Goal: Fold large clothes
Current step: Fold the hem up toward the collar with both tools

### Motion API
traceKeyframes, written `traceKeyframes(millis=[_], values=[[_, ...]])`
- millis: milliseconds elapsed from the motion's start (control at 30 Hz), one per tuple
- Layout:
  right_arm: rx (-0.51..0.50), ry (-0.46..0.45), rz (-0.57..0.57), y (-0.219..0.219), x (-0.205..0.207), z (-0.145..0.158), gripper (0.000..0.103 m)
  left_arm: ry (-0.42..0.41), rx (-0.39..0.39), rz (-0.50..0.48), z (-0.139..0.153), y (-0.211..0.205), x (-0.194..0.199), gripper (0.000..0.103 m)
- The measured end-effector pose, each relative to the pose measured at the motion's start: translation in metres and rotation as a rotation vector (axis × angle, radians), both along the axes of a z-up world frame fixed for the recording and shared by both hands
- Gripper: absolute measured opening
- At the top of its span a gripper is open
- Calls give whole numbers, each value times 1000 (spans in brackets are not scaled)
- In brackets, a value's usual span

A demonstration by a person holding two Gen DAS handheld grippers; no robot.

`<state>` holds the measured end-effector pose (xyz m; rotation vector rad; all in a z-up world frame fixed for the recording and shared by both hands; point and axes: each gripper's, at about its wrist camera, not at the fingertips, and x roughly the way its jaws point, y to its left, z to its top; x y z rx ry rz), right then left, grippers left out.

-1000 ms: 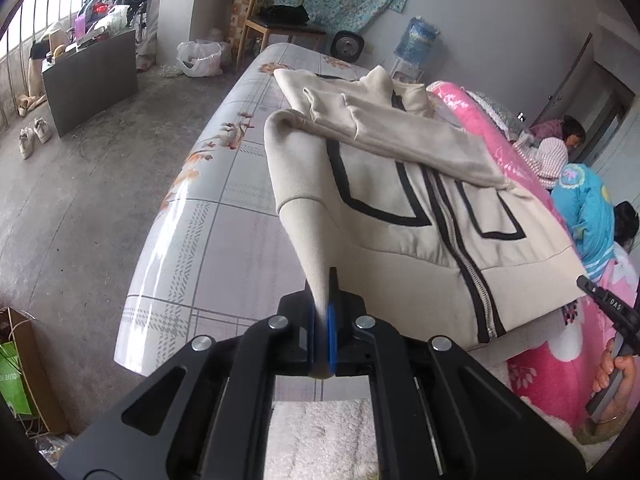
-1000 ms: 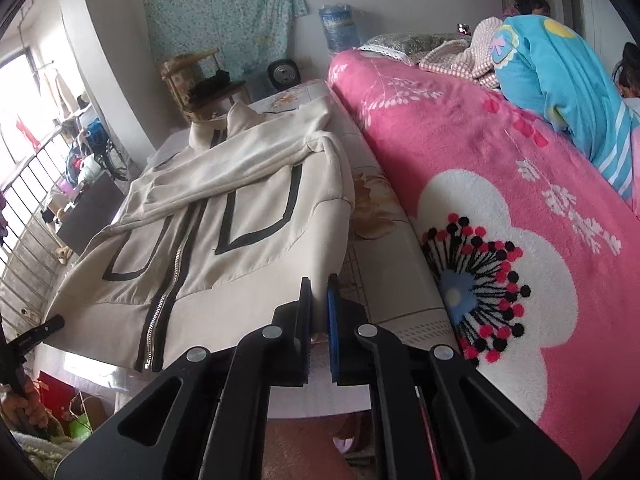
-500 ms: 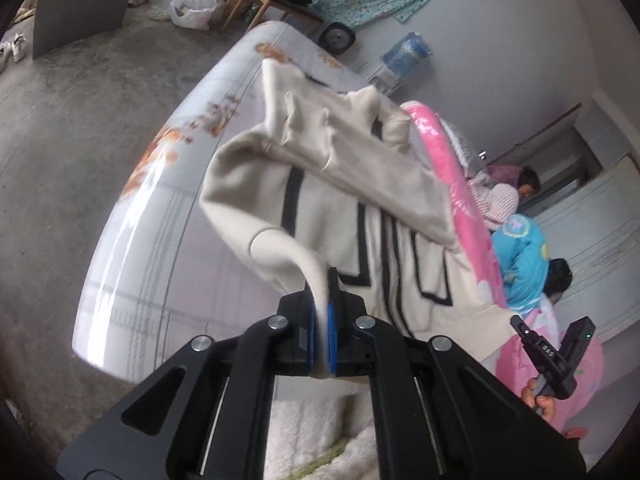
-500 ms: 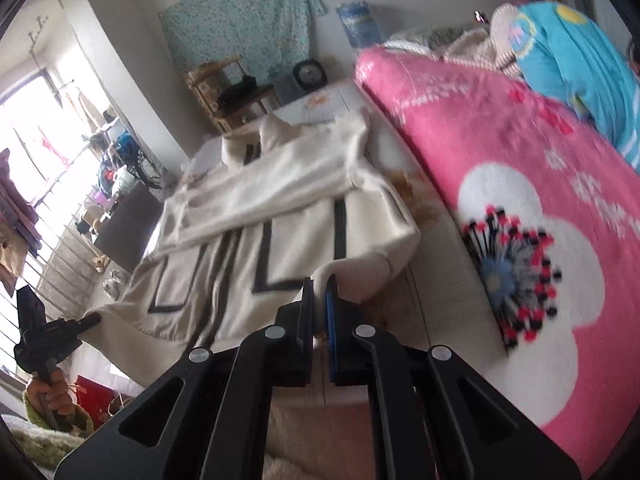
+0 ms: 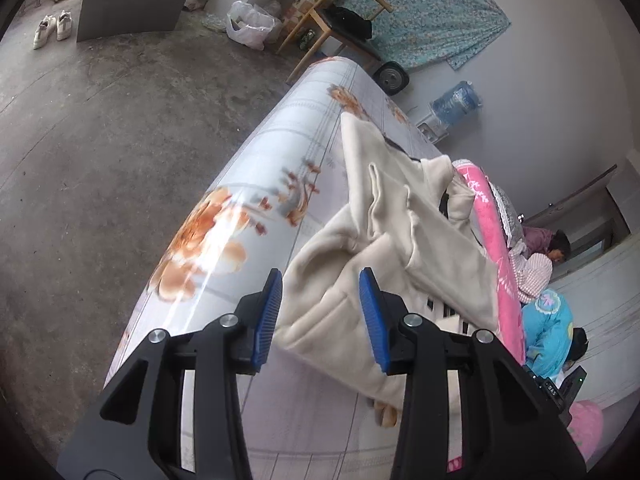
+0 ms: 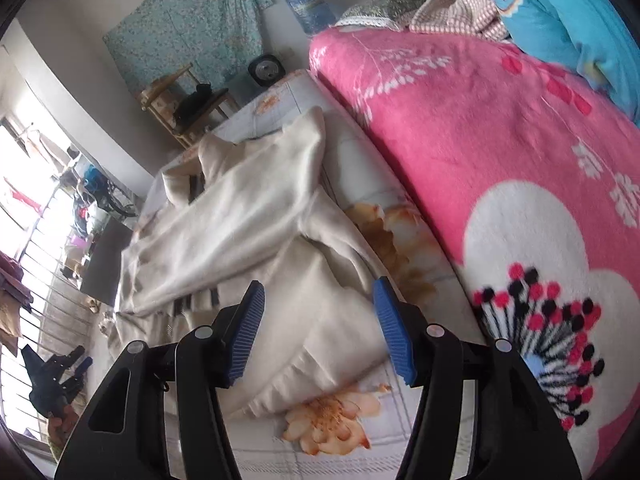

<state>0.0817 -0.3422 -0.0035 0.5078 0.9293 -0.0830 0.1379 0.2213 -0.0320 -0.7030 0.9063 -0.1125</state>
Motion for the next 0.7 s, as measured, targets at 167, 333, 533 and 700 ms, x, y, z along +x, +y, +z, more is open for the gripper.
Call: traceKeyframes(millis=[167,333,533,700], values=[[-18,59,17,4,-24,-21,57,58,12,-56,-23,-20,-34,49],[-63,15,22,7,-14,-22,57,35,18,-7,-31,-26,-30,49],[-47,-38,-1,3,3,-30,57,12,64,35,-34,-28,-1,38],[-198,-34,59,23,13,-25,34,14,397,-16,-27,-66,11,18]])
